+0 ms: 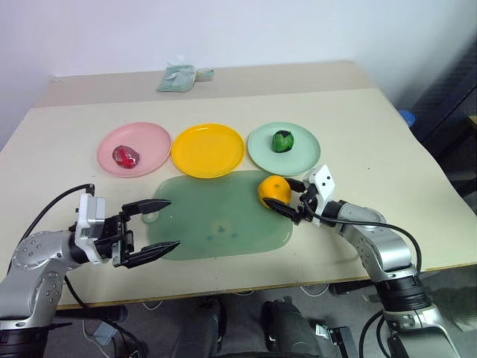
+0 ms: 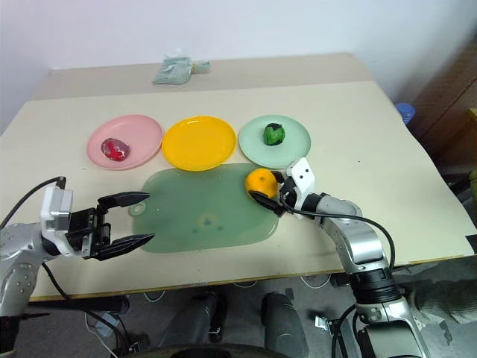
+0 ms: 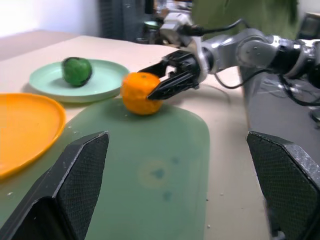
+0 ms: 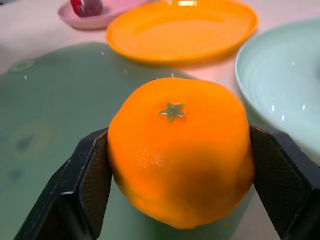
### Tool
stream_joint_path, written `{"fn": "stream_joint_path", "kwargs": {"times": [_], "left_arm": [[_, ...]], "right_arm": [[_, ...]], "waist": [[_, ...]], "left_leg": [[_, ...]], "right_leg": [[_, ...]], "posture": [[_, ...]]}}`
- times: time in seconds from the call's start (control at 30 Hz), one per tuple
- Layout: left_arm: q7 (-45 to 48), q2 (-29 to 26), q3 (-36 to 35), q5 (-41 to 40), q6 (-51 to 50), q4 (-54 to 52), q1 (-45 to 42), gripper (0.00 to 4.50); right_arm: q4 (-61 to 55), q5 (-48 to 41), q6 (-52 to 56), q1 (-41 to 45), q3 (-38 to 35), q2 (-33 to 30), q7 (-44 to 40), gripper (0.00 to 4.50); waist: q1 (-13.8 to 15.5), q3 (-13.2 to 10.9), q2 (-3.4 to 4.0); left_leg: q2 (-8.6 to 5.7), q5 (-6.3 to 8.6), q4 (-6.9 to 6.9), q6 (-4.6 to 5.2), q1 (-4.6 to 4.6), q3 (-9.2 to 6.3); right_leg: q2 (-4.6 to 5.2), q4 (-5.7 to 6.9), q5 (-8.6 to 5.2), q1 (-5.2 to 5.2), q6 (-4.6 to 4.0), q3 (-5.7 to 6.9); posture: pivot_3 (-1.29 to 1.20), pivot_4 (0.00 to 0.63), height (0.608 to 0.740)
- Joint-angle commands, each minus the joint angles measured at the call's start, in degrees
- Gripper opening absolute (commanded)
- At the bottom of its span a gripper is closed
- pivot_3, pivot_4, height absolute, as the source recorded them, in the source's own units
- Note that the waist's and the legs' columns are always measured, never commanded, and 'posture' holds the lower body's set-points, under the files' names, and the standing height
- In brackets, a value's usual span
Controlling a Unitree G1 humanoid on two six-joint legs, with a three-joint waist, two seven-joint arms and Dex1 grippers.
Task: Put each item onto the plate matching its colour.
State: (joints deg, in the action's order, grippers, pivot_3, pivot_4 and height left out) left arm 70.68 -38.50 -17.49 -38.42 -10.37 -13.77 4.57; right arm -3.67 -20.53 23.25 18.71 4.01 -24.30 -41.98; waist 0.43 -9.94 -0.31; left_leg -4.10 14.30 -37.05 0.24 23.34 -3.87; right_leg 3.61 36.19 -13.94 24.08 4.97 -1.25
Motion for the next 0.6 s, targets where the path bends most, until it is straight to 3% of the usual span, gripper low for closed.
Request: {"fn": "stream_joint_path", "kwargs": {"times": [0.03, 0.17, 0.3, 0.6], "left_arm": [[-6.5, 1.3, -1.4, 2.8, 0.8, -1.3, 1.1, 4.5], [-18.9, 5.5, 0.1, 8.3, -0.3, -2.5, 1.2, 4.5], [-30.6, 10.9, 2.0, 12.4, -2.4, -4.8, 0.7, 4.5], [-43.1, 18.0, 3.8, 16.2, -2.8, -7.9, -0.4, 4.5]], "right_arm": [[-3.5, -1.5, -0.4, 5.3, 0.9, 3.1, 0.0, 3.33], [5.5, 2.4, -3.6, 14.6, 3.6, 9.0, 1.7, 3.33], [24.2, 7.8, -12.8, 24.8, 4.4, 14.4, 4.2, 3.33], [62.4, 15.2, -32.7, 42.7, 3.1, 23.1, 8.9, 3.33]], "waist": [[-0.1, 0.0, 0.0], [-0.9, 0.0, -0.01], [-1.0, 0.0, -0.03], [-1.7, 0.0, -0.03]], "left_leg": [[0.0, 0.0, 0.0, 0.0, 0.0, 0.0], [0.0, -0.01, 0.02, -0.01, 0.0, 0.01], [-0.04, -0.01, 0.01, -0.03, -0.02, 0.01], [-0.06, -0.08, 0.12, -0.14, 0.05, 0.12]], "right_leg": [[-0.01, 0.02, 0.0, 0.01, 0.0, 0.0], [-0.03, 0.05, 0.1, 0.05, 0.18, -0.01], [-0.04, 0.05, 0.12, 0.12, 0.2, 0.01], [-0.06, 0.25, 0.13, 0.34, 0.2, -0.04]], "posture": [[0.0, 0.15, 0.74], [0.0, 0.15, 0.74], [0.0, 0.15, 0.74], [0.0, 0.15, 0.74]]}}
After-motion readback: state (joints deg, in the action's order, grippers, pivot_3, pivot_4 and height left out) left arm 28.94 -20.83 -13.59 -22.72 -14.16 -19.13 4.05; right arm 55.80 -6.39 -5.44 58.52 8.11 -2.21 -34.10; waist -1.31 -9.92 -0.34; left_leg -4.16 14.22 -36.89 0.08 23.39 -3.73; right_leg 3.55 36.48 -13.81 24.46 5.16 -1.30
